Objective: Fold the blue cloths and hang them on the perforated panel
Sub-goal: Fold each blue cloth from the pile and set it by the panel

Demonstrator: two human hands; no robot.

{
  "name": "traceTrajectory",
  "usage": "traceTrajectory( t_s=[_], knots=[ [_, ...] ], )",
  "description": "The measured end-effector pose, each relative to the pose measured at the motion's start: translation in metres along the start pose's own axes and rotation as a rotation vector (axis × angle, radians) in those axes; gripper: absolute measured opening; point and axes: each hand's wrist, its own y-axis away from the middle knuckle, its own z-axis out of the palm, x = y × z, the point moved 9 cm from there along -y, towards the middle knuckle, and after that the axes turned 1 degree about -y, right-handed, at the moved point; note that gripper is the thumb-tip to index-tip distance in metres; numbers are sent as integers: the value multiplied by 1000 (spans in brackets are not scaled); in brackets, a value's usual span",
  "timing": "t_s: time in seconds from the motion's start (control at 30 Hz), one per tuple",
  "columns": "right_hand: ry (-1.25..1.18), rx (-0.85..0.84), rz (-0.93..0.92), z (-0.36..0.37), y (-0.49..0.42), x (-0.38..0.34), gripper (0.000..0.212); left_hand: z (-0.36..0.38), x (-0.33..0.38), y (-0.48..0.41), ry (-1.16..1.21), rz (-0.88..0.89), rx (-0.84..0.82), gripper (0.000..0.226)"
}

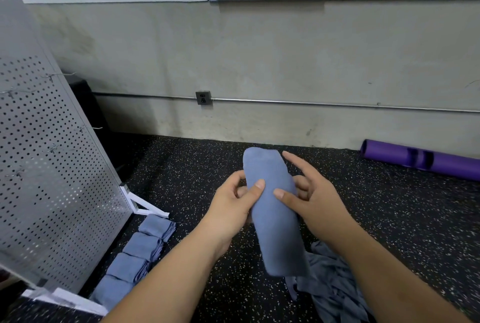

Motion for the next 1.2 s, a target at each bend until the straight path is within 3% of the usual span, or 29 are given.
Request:
traceTrajectory(
  t_s=[0.13, 0.3, 0.37, 0.53, 0.77, 0.93, 1.1, 1.2],
  knots=[
    [9, 109, 23, -8, -2, 7, 56, 5, -10, 0, -1, -73, -86, 48],
    [-73, -149, 159, 12, -1, 23, 49, -16, -12, -10, 25, -36, 72, 71],
    [-79, -148, 139, 11, -1, 23, 46, -22, -10, -13, -4, -22, 100, 76],
    [-76, -33, 123, -2, -4, 31, 42, -13, -8, -14, -199, 38, -103, 84],
    [-71, -145, 159, 2, -3, 31, 44, -13, -2, -12, -221, 120, -54, 53],
    [-131, -45, 116, -6, -6, 29, 45, -13, 0, -15, -180, 122, -70, 50],
    [19, -106, 130, -3, -5, 33, 66, -21, -8, -23, -462, 150, -34, 67],
    [233, -101, 125, -5, -6, 38, 65, -28, -7, -24, -694, 183, 19, 54]
  ],
)
